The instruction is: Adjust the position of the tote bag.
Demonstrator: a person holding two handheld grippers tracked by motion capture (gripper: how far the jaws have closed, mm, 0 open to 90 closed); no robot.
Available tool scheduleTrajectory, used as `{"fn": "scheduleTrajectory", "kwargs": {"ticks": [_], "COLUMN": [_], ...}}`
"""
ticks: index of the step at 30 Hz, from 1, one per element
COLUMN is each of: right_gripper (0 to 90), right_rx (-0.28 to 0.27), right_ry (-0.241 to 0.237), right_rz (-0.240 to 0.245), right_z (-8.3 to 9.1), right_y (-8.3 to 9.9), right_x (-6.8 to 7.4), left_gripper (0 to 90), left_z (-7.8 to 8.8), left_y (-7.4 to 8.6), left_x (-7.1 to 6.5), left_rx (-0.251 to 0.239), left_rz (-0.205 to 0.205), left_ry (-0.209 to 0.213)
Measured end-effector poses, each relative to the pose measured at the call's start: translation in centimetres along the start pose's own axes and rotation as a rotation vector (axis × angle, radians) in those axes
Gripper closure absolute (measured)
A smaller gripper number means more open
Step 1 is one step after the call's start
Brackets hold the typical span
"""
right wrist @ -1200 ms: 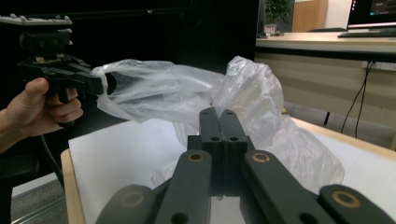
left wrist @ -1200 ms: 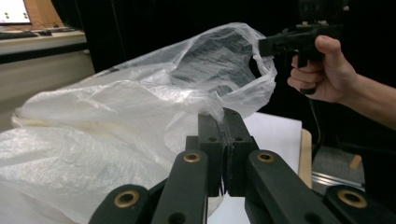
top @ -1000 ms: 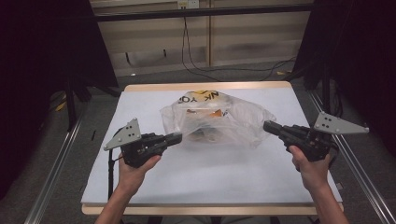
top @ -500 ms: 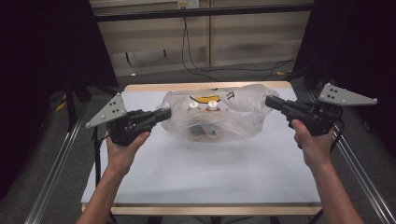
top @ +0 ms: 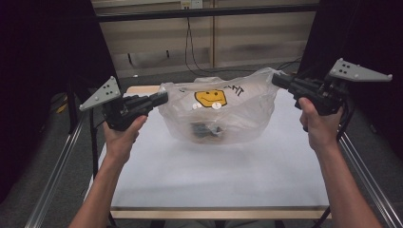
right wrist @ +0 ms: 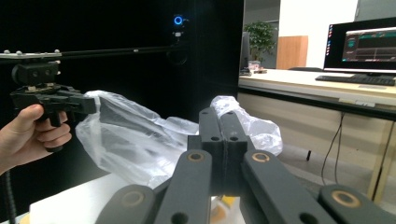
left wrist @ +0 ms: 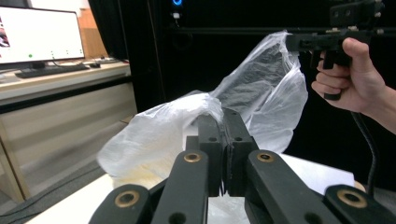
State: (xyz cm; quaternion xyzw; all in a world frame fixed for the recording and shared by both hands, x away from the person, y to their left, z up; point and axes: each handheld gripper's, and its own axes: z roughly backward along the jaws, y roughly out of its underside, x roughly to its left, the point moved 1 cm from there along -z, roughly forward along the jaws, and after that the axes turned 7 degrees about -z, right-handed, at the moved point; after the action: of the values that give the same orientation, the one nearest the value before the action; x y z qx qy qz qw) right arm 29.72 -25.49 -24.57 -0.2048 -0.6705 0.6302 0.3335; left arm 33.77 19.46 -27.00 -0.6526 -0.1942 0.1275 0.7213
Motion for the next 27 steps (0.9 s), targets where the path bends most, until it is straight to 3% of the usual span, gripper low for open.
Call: {"fn": "scheduleTrajectory", "kwargs": {"ticks": [4, 6, 8, 12, 14, 20, 23, 27], "right_gripper": [90.0, 90.0, 90.0, 90.0, 90.0, 90.0, 90.0, 90.0], "right_rx": [-0.003, 0.001, 0.003, -0.004, -0.001, 0.007, 0.003, 0.010], "right_ry": [0.009, 0.023, 0.030, 0.034, 0.043, 0.061, 0.066, 0.083], "right_rz": [-0.015, -0.026, -0.030, -0.057, -0.057, -0.055, -0.049, -0.043], "right_z": [-0.4, -1.0, -1.2, -1.9, -2.0, -2.9, -3.3, -3.8], "right_y": [-0.9, -1.3, -1.5, -2.8, -3.2, -4.9, -5.3, -5.9], "right_x": [-0.5, -1.2, -1.5, -2.7, -2.9, -3.6, -3.7, -3.7], "left_gripper": [88.6, 88.6, 88.7, 88.7, 88.8, 88.8, 88.9, 89.0], "left_z": [-0.1, -0.3, -0.3, -0.3, -0.2, 0.0, 0.1, 0.2], "left_y": [-1.0, -1.5, -1.7, -2.8, -3.0, -3.5, -3.8, -3.9], "left_x": [1.5, 2.6, 2.8, 4.3, 4.7, 6.2, 7.0, 7.9], "left_rx": [0.007, 0.007, 0.005, 0.030, 0.042, 0.029, 0.038, 0.040], "left_rz": [-0.002, 0.010, 0.015, -0.005, -0.011, 0.027, 0.029, 0.041], "left_ry": [-0.005, -0.031, -0.040, -0.063, -0.065, -0.080, -0.125, -0.153]}}
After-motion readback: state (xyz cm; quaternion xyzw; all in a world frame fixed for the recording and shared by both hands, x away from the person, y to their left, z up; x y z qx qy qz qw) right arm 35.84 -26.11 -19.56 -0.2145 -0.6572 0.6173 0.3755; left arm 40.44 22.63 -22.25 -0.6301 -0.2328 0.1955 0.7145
